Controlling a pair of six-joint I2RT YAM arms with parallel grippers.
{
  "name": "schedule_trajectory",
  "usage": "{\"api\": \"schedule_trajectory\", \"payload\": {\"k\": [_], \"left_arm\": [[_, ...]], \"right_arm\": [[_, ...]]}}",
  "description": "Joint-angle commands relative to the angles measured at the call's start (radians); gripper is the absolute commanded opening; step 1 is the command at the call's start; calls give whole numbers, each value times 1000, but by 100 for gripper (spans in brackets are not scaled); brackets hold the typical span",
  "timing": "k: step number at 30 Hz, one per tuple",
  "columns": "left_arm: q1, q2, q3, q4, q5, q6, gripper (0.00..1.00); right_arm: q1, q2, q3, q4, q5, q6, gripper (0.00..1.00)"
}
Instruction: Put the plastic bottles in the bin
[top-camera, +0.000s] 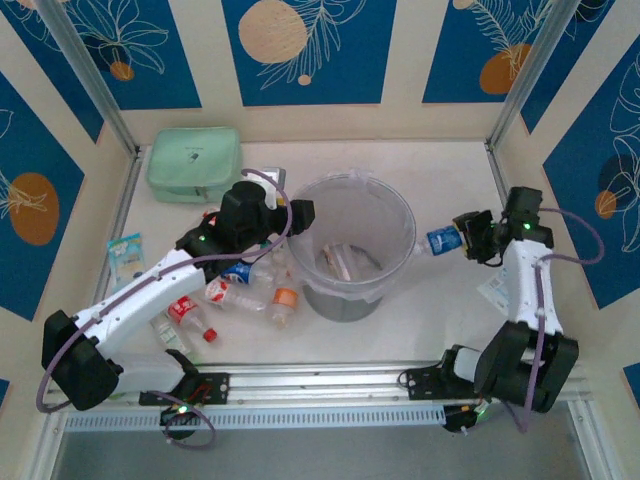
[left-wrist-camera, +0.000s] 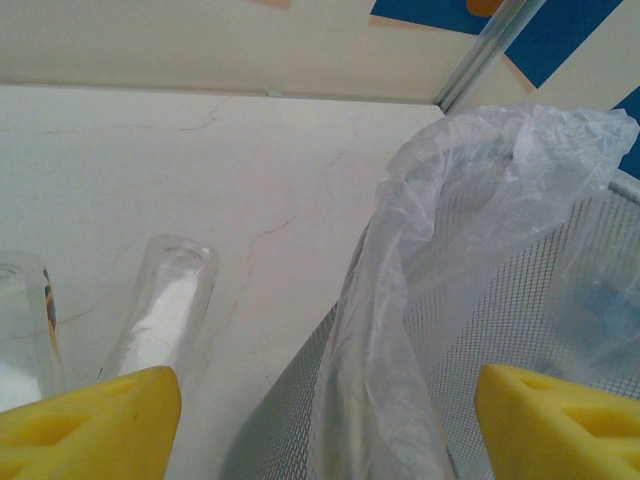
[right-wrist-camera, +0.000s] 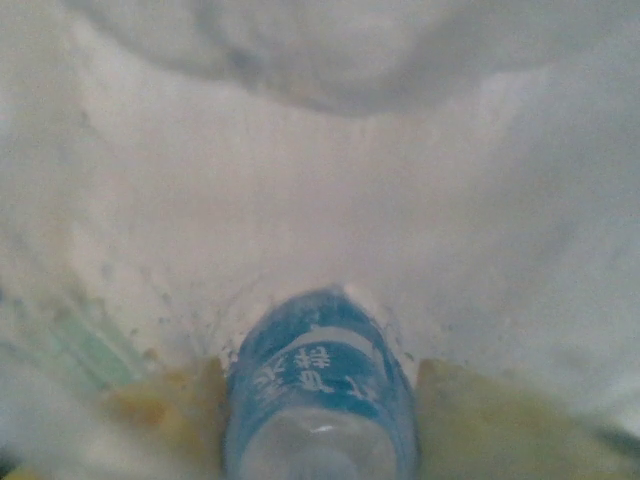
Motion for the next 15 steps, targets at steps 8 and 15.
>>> {"api": "schedule_trajectory", "payload": {"k": [8, 15], "left_arm": [[-8, 8, -6, 6, 22, 16, 77], [-9, 4, -9, 20, 26, 13, 77]], "right_arm": [[-45, -152, 327, -150, -154, -146, 25], [31, -134, 472, 1, -531, -166, 21]]}}
